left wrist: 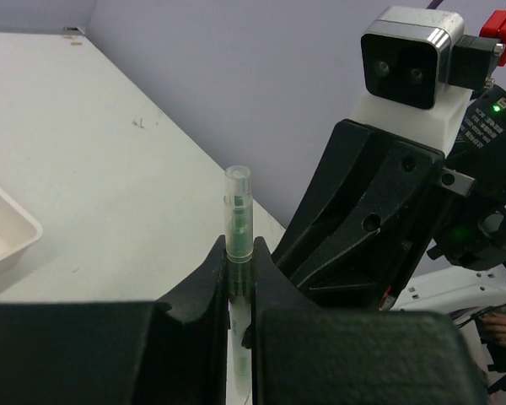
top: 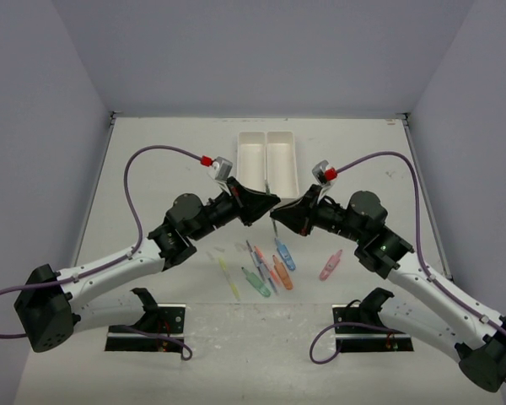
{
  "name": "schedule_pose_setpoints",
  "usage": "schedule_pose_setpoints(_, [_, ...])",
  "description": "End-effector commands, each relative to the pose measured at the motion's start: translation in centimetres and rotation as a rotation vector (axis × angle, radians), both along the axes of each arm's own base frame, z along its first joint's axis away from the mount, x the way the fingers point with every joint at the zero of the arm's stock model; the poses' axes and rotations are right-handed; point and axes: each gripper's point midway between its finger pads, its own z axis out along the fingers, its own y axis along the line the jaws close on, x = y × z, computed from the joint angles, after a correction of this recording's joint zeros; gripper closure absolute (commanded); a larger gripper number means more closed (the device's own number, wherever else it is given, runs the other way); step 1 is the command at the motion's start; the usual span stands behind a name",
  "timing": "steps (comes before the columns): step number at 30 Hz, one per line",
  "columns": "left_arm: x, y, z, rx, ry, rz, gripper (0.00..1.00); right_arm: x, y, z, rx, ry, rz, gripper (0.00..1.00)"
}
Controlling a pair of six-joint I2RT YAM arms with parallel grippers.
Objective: Sort the stationery into containers
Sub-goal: Close the pen cap on the pen.
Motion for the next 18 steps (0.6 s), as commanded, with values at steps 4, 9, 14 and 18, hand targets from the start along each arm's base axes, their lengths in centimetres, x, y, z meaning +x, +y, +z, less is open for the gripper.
schedule_pose_setpoints(4, [-1.3, 0.2, 4.3, -0.035, -0.142, -0.058, 1.00, -1.3, 2.1, 2.4, 0.059, -0.081, 0.167, 0.66])
schedule_pose_setpoints(9, [-1.6, 0.2, 5.3, -0.046, -0.160, -0.068, 1.00, -1.3, 2.5, 2.2, 0.075, -0.074, 0.185, 0.81])
schedule_pose_setpoints(14, [-1.0, 0.1, 5.5, -0.006, -0.170, -0.052, 0.58, -1.2, 2.2, 2.7, 0.084, -0.089, 0.158, 1.00])
schedule_pose_setpoints(18, [-0.6, -0.1, 5.5, 0.054, -0.189, -0.044, 0.28, -1.2, 1.8, 3.1, 0.085, -0.102, 0.144, 1.00])
